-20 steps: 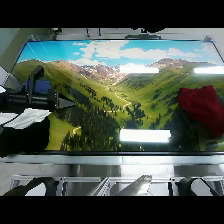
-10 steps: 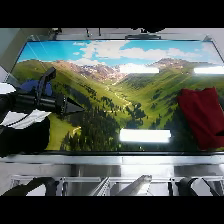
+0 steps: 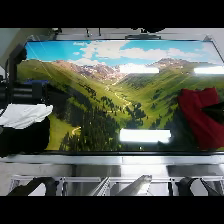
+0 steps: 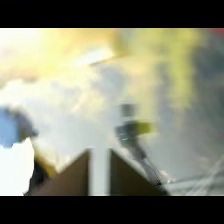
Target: Fold the shirts.
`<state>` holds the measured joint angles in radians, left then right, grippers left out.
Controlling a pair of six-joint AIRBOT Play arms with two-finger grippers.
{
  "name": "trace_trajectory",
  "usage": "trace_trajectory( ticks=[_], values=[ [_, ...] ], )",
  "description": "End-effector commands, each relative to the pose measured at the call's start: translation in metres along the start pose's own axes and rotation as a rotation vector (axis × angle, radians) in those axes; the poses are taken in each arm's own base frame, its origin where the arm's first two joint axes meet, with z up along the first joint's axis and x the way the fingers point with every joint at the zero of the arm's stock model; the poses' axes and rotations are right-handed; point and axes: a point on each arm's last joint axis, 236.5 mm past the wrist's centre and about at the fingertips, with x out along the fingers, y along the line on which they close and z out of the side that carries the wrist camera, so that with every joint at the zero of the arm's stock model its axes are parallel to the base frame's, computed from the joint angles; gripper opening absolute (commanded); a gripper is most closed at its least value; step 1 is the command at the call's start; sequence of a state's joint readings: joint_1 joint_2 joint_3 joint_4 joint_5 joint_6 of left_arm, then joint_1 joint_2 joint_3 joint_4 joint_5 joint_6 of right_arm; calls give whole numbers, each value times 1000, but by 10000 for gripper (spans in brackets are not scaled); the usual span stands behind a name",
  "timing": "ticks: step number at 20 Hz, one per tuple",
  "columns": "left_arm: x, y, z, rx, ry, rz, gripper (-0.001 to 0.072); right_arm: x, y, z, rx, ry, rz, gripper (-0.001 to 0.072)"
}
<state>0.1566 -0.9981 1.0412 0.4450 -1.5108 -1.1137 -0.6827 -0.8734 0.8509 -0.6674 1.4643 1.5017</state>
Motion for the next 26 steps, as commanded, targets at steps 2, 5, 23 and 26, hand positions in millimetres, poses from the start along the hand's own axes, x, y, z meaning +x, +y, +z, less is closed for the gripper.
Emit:
trace_trajectory(
  ticks=[2,5,23,26],
  values=[
    [2,-18,-47,-19,-18,12,4,35,58,-70,-258,140,140,20],
    [15,-21,-89,-24,6,-3,4,57,63,-122,-352,209,165,20],
    [32,-9,-140,-101,-41,11,5,64,65,-183,-452,349,205,20],
    [37,0,-141,-149,-9,9,5,64,65,-183,-452,349,205,20]
  ],
)
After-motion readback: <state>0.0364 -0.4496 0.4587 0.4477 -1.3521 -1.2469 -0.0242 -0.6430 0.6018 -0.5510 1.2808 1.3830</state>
